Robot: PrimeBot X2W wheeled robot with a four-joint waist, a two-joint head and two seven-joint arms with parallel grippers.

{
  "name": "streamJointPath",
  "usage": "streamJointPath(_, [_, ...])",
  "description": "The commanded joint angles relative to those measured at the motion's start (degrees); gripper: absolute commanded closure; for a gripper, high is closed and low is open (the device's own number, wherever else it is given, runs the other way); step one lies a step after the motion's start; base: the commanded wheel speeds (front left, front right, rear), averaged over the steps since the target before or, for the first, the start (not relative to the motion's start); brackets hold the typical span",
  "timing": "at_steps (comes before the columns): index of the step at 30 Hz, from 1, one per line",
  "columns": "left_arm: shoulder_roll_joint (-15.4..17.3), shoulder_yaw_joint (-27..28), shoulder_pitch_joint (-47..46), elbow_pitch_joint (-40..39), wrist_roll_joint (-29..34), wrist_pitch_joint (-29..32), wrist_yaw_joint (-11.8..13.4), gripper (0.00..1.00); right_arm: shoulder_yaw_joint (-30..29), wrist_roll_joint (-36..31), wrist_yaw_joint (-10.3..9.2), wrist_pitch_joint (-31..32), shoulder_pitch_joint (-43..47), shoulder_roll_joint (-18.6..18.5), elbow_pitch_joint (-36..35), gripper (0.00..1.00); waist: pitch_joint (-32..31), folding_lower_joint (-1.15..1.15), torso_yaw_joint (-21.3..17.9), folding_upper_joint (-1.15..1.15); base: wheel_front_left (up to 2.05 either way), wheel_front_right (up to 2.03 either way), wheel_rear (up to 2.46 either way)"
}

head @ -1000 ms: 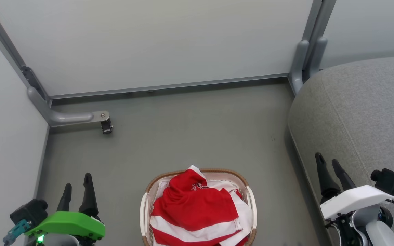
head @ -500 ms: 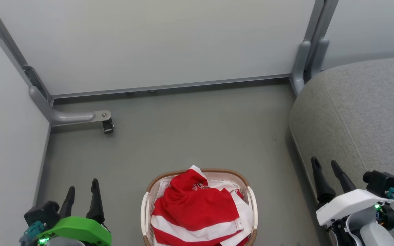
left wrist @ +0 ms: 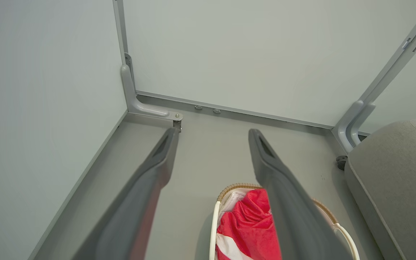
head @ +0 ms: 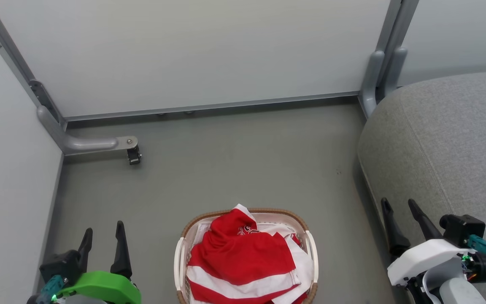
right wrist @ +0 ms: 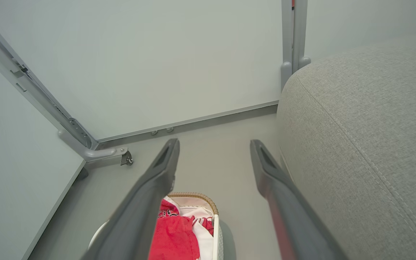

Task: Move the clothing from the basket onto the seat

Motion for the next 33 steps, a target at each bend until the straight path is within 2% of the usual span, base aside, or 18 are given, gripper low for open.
streamJointPath(1, [0.2,0.1,0.5,-0.8,1.6,-0.5,0.1,0.0,-0.3,-1.5,0.02,-0.5,0.4,-0.1,0.0,0.0,0.0,0.0,0.0,0.0,0.0,0.0,0.0])
streamJointPath(25, [-1.4,0.8,2.6,0.6,13.1,-3.3,-0.6,0.0,-0.5,-12.6,0.01,-3.3,1.6,0.0,1.7,0.0,0.2,0.0,0.2,0.0,0.0,0.0,0.0])
streamJointPath(33, [-1.6,0.4,2.8,1.0,16.4,-4.2,-0.6,0.0,0.1,-15.7,0.01,-4.2,0.4,-0.1,1.8,0.0,2.0,0.0,-0.4,0.0,0.0,0.0,0.0])
